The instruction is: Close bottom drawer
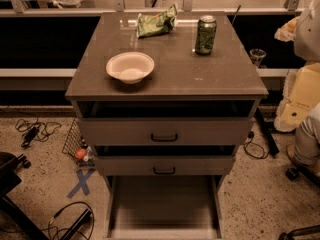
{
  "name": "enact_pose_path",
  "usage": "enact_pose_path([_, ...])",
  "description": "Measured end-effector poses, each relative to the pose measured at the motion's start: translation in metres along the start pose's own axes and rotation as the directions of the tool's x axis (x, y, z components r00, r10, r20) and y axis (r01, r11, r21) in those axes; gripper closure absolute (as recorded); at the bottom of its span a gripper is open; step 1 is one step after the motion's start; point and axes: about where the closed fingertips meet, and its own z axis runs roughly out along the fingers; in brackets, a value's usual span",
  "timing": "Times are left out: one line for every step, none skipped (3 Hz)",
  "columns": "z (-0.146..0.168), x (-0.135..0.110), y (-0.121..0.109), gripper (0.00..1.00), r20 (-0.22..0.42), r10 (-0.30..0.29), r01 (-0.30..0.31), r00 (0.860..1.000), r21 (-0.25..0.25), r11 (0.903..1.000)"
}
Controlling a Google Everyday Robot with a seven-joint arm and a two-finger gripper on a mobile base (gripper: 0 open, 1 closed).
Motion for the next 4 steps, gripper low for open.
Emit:
enact_pose_path([0.000, 0.000, 0.000, 0.00, 0.000, 0.000, 0.000, 1.000, 0.000, 1.0000])
enact_pose_path([0.015, 0.009, 0.007, 0.00, 0.034, 0.019, -0.020, 0.999, 0.016, 0.9997])
enact_pose_path([0.049, 0.037, 0.040, 0.00, 0.121, 0.055, -0.058, 0.991, 0.023, 0.9981])
enact_pose_path([0.100, 0.071, 0.078, 0.00, 0.215, 0.087, -0.093, 0.973, 0.019, 0.9955])
